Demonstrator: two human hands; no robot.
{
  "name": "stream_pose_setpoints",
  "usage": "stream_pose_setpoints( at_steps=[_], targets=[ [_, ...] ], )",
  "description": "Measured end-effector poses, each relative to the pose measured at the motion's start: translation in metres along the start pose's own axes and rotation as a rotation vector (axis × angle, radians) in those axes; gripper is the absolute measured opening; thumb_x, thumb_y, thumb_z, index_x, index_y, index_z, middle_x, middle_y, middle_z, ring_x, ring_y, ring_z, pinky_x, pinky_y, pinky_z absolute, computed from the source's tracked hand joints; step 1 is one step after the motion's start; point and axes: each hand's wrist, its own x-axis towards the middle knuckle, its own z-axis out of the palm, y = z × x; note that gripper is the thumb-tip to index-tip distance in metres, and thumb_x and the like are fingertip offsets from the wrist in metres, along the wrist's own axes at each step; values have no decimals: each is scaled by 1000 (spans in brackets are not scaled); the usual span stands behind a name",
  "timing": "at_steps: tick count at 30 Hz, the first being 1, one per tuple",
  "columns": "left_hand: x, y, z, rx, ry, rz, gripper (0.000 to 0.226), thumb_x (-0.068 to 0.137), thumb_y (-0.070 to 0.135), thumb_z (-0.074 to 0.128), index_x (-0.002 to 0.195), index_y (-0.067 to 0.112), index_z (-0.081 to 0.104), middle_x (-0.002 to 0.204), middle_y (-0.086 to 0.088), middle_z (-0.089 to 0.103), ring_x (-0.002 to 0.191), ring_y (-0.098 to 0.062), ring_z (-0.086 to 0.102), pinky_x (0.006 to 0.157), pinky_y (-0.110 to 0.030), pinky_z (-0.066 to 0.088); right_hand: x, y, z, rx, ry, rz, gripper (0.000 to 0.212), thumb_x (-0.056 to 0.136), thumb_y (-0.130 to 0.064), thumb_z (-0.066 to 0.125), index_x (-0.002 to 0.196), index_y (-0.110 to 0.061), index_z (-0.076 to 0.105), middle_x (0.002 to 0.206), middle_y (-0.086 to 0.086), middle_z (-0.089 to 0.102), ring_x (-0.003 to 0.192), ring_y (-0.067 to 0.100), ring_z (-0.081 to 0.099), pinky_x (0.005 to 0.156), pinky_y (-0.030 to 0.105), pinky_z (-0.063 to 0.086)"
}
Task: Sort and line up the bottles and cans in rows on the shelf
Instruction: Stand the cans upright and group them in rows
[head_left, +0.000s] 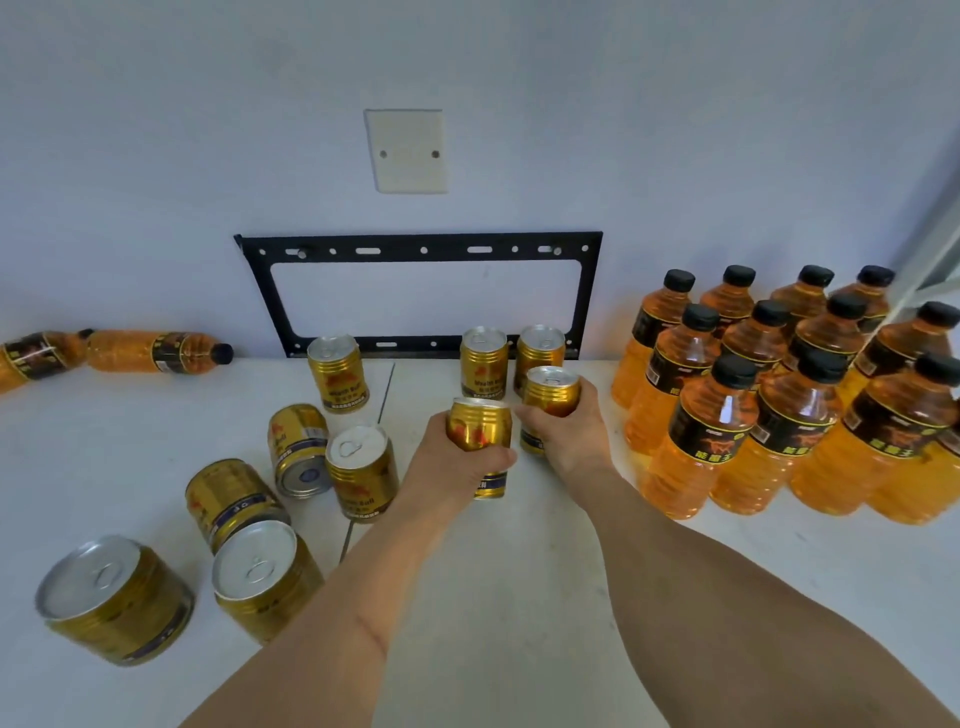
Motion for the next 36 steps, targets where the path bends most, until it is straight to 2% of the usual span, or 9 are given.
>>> stream_pose_setpoints(
  at_steps=[4, 8, 12, 18, 20, 24, 27, 32, 36],
  targets=[
    [7, -1, 3, -27, 34, 9, 72, 69, 20, 86, 126, 26, 42, 111, 4, 60, 100, -15, 61, 85, -36, 55, 7, 1, 3, -2, -40, -8, 88, 79, -23, 82, 148, -30, 28, 141, -5, 49, 129, 17, 46, 107, 38, 38],
    [14, -2, 4, -21, 82, 18, 80, 69, 19, 86, 134, 23, 40, 117, 1, 58, 107, -19, 59, 89, -38, 54, 10, 3, 4, -12, -56, -7, 90, 79, -22, 81, 149, -30, 25, 143, -4, 48, 131, 19, 45, 109, 39, 38],
    [19, -2, 6, 21, 108, 19, 85, 71, 19, 85, 139, 23, 35, 122, 2, 54, 110, -17, 55, 86, -32, 50, 14, 2, 5, -39, -56, 15, 92, 79, -23, 82, 150, -30, 24, 145, -4, 46, 133, 20, 44, 109, 39, 38],
    [27, -3, 9, 93, 157, 41, 89, 69, 24, 87, 141, 23, 35, 130, 0, 54, 117, -20, 54, 97, -36, 50, 6, 5, 2, -208, -46, 46, 101, 76, -33, 84, 154, -26, 19, 156, -2, 32, 142, 22, 33, 113, 41, 33],
    [31, -1, 12, 118, 174, 69, 89, 69, 25, 86, 142, 22, 35, 133, -1, 54, 118, -20, 54, 97, -35, 49, -6, 7, 1, -357, -9, 47, 92, 83, -38, 76, 154, -20, 20, 156, 2, 29, 142, 24, 33, 112, 40, 34],
    [43, 0, 19, 180, 172, 101, 91, 70, 26, 86, 143, 23, 32, 138, -1, 51, 124, -23, 51, 102, -39, 46, -35, 18, 1, -661, 13, -39, 63, 94, -36, 59, 148, -16, 32, 147, 5, 38, 133, 24, 41, 108, 37, 38],
    [52, -1, 24, 207, 154, 117, 91, 73, 24, 85, 145, 25, 29, 143, 0, 48, 129, -22, 48, 99, -35, 43, -47, 20, -5, -770, -12, -113, 58, 97, -36, 52, 148, -16, 33, 147, 4, 38, 133, 22, 41, 109, 36, 38],
    [57, -4, 26, 176, 139, 102, 91, 74, 22, 84, 146, 26, 28, 144, 0, 46, 131, -23, 46, 102, -38, 42, -51, 24, -17, -818, -69, -168, 52, 97, -32, 51, 145, -17, 40, 145, 1, 40, 131, 21, 43, 108, 34, 40],
    [45, -12, 16, 204, 139, 67, 93, 72, 26, 85, 146, 19, 29, 144, -4, 46, 131, -25, 47, 101, -39, 42, -66, 22, -15, -917, -119, -188, 50, 98, -33, 49, 144, -16, 42, 143, 4, 43, 128, 24, 46, 105, 37, 43]
  ],
)
